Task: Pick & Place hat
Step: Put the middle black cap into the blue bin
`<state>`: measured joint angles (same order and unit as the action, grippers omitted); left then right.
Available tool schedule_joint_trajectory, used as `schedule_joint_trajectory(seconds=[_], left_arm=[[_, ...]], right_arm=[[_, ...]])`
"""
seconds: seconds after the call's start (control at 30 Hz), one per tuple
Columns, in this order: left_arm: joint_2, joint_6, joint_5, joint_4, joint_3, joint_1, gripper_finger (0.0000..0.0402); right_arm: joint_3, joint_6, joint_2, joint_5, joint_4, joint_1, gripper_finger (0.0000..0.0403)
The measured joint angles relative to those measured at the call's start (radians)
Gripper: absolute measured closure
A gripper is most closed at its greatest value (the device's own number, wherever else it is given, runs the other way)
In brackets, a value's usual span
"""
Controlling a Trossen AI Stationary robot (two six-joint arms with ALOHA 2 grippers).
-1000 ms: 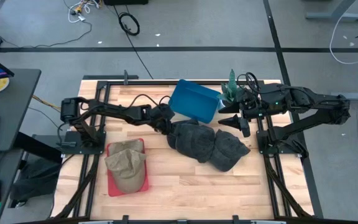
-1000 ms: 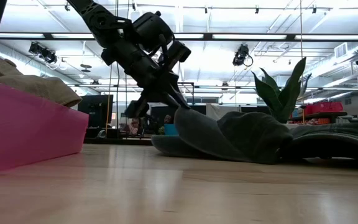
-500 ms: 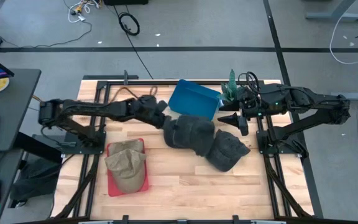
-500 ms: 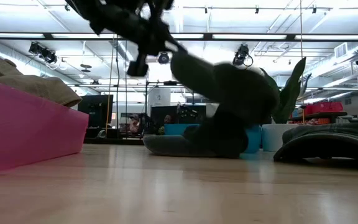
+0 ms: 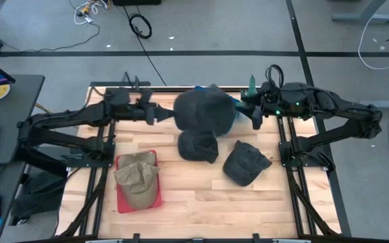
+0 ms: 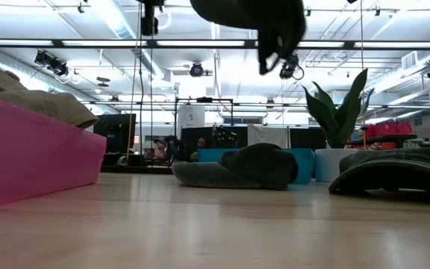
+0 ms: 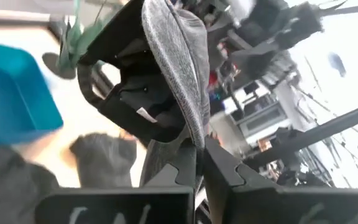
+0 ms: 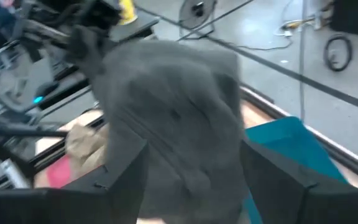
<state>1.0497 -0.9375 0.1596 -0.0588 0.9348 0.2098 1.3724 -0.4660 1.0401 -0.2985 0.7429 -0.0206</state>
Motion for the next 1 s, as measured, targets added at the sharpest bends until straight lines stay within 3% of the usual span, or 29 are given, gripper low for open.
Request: schedule_joint_trajectory(seconds=[0.2,0.57,0.77,1.0], left_arm=[[-0.078,0.063,-0.042,-0.002,0.000,0.003,0.0391],[-0.096,0.097,-0.036,-0.016,0.000,0.003,0.0391],[-0.096,0.112,-0.025,-0.046,0.000,0.003,0.0391],[-0.096,0.113,-0.006,-0.047,0.000,0.003,0.0391]], right_arm=[[0.000,-0.076,0.000,0.013,-0.014,-0.053,0.0109],[0.000,-0.157,0.006,0.049,-0.108,-0.114,0.0009],[0.000,-0.200,0.049,0.117,-0.127,-0.134,0.0010],[-0.001,-0.218,0.113,0.251,-0.300,-0.136,0.0004]])
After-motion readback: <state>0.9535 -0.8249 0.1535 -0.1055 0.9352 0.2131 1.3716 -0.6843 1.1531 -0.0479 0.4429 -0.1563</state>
